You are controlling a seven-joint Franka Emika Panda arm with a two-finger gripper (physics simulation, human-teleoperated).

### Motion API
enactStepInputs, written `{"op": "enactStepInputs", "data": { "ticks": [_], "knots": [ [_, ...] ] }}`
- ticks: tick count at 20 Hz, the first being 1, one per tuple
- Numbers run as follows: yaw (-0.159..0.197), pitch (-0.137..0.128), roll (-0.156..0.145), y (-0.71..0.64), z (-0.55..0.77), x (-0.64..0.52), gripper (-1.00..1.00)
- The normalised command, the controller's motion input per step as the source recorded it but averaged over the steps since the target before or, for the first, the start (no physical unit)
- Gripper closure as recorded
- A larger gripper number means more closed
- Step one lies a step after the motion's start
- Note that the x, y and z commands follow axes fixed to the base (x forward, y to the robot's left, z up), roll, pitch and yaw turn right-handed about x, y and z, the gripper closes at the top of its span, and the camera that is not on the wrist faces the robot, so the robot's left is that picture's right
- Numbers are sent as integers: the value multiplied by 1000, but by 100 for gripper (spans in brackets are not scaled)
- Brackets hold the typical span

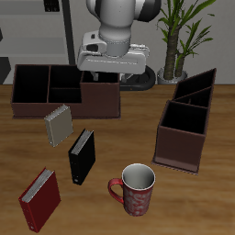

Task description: Place the red book into the left desk caddy's back compartment

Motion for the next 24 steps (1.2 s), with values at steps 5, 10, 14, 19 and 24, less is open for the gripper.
{"op": "enactStepInputs", "data": {
  "ticks": [5, 10, 14, 19, 24],
  "knots": [
    [7, -15, -33, -86, 24, -1, -100],
    [5, -13, -52, -288, 124, 273, -100],
    [1, 4, 14, -230, 67, 234, -100],
    [0, 3, 37, -236, 85, 383, -100],
    [49, 3, 82, -69, 52, 346, -100]
  ]
}}
